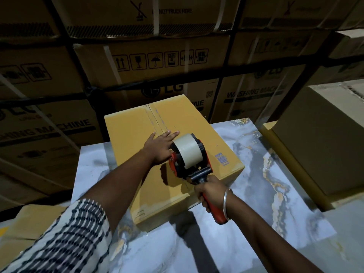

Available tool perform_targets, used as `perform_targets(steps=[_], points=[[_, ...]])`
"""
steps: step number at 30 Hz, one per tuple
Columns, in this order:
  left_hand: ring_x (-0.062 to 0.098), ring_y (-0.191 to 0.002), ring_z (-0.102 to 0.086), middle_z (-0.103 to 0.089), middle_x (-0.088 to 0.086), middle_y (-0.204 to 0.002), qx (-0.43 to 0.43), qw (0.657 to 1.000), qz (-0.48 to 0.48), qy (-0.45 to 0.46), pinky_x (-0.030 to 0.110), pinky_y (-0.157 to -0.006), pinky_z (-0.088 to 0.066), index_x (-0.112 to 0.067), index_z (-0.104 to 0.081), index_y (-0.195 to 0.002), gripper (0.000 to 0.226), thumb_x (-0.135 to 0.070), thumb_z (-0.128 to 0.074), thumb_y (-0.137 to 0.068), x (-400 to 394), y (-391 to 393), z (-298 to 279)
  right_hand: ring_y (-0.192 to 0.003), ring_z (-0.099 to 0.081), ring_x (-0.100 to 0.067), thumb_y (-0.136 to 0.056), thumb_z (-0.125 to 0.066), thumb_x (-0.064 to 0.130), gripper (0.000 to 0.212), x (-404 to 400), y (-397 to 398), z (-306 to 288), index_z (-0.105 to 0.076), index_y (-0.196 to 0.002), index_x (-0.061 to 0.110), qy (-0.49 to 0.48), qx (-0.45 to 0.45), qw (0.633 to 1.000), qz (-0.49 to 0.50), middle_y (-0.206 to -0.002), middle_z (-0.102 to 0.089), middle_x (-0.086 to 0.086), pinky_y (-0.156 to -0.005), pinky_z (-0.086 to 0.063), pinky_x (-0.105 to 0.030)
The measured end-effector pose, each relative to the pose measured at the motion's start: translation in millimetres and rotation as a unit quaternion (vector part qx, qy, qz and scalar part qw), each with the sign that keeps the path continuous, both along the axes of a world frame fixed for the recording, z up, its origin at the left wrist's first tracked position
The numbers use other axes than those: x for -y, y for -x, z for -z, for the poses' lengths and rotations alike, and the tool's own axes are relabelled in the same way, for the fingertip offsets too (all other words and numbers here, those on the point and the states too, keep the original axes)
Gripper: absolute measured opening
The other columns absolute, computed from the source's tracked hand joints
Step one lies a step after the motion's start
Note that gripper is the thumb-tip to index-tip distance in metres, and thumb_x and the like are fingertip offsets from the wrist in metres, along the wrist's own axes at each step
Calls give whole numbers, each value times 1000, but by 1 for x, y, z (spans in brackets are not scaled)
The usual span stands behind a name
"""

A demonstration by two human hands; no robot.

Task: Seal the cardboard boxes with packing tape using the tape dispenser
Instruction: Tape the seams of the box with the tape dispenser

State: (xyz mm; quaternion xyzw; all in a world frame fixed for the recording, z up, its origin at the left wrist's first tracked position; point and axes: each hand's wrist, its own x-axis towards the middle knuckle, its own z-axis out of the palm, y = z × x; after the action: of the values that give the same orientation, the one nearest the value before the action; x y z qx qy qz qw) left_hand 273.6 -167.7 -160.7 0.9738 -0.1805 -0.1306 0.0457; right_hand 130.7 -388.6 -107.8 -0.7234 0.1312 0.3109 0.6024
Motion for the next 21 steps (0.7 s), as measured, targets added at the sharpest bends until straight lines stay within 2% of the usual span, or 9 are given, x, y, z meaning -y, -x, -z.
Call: perform_targets(steps=[3, 5, 7, 11, 13, 15, 17, 21], points=[[9, -153, 3, 9, -22, -164, -10, 1000, 2, -8, 58, -120, -1, -44, -3, -157, 67, -71, -19, -98, -1, -4, -3, -41, -30, -19, -73, -54, -2, 20, 3, 3, -2, -42, -60, 8, -3, -8, 1000, -4, -57, -35, -11, -49, -22, -26], [10, -153, 4, 11, -22, -163, -10, 1000, 6, -8, 60, -119, -1, -52, -2, -154, 60, -68, -19, -99, -1, -4, -4, -42, -32, -20, -67, -55, 3, 11, 11, 17, -1, -45, -67, 7, -7, -14, 1000, -6, -56, -37, -11, -48, -25, -26], [11, -153, 5, 11, -21, -164, -4, 1000, 12, -9, 62, -119, -1, -58, 2, -151, 54, -60, -20, -102, -1, -3, -4, -42, -33, -21, -66, -55, 4, 17, 20, 33, 3, -47, -81, 7, -6, -15, 1000, -3, -55, -37, -10, -47, -26, -25], [13, -154, 3, 7, -20, -164, 7, 1000, -3, 1, 63, -118, -2, -60, -1, -150, 53, -66, -16, -100, 2, 1, -4, -41, -29, -20, -60, -54, 8, 26, 23, 47, 8, -42, -83, 9, -15, -17, 1000, 16, -52, -35, -7, -46, -24, -25], [15, -154, 1, 1, -16, -166, 25, 1000, -5, -4, 61, -119, -5, -55, -7, -153, 53, -62, -19, -102, 8, 3, -6, -41, -28, -20, -59, -54, 8, 29, 23, 48, 7, -47, -88, 9, -16, -13, 1000, 17, -53, -34, -6, -46, -23, -25], [15, -154, -3, -5, -13, -166, 44, 998, 33, -4, 56, -120, -9, -47, -14, -155, 56, -62, -21, -102, 16, 14, -6, -41, -29, -20, -59, -54, 9, 32, 23, 47, 6, -50, -90, 10, -13, -7, 1000, 14, -53, -35, -7, -46, -24, -25], [12, -154, -1, 2, -12, -166, 20, 997, 67, 15, 52, -122, -6, -38, -13, -158, 64, -66, -22, -100, 23, 33, -3, -41, -30, -20, -58, -55, 9, 33, 22, 46, 6, -51, -90, 9, -7, -2, 1000, 12, -53, -36, -7, -46, -25, -26], [9, -153, 4, 11, -13, -166, 9, 998, 58, 3, 51, -123, -3, -33, -4, -159, 70, -67, -23, -100, 23, 42, -1, -41, -31, -20, -59, -55, 8, 32, 20, 42, 5, -51, -91, 9, -6, 4, 1000, 8, -53, -35, -8, -46, -26, -25]])
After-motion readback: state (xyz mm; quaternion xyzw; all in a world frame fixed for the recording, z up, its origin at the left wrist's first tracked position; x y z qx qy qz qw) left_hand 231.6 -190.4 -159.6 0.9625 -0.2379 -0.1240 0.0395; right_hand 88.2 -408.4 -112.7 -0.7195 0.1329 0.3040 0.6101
